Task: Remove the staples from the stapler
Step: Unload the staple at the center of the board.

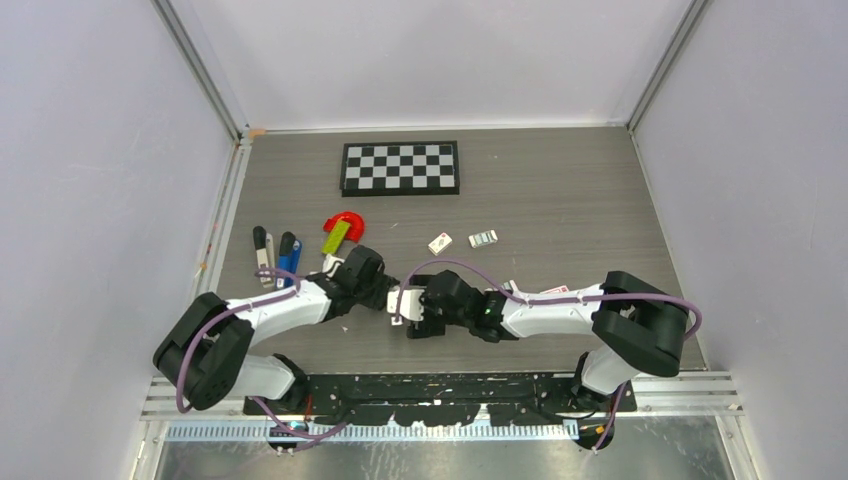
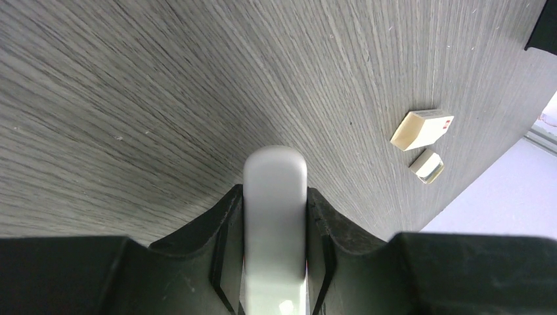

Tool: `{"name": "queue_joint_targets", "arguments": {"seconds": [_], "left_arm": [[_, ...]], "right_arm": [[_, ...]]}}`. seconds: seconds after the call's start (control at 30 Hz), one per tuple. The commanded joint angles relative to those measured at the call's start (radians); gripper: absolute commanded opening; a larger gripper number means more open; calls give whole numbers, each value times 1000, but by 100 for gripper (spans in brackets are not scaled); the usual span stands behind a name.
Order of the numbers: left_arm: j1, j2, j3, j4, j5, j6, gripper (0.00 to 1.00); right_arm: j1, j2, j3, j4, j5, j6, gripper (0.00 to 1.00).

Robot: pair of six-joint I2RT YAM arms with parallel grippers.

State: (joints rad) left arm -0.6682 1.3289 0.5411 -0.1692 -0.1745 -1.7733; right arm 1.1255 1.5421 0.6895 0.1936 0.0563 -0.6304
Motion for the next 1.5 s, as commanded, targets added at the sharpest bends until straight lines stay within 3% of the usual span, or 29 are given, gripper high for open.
{"name": "queue_joint_targets", "arguments": {"seconds": [0.0, 0.13, 0.47, 0.83, 1.23, 1.3, 1.47], "left_arm": [[0, -19, -18, 44, 8, 16, 0], [1, -37, -34, 58, 24, 14, 0], [1, -59, -56, 95, 41, 4, 0], [0, -80, -28, 101, 58, 41, 0], [-1, 33, 16, 397, 276, 127, 0], [-5, 29, 17, 421, 282, 130, 0], [-5, -1, 20, 450, 293, 147, 0]], "right_arm": [[3, -31, 6, 56, 51, 1, 77], [4, -17, 2, 54, 53, -20, 57], [3, -15, -15, 72, 65, -58, 32], [3, -130, 17, -132, 5, -143, 24], [-43, -159, 15, 2, 158, -137, 30], [-49, -169, 13, 3, 156, -138, 38], [-58, -203, 25, -34, 131, -126, 71]]}}
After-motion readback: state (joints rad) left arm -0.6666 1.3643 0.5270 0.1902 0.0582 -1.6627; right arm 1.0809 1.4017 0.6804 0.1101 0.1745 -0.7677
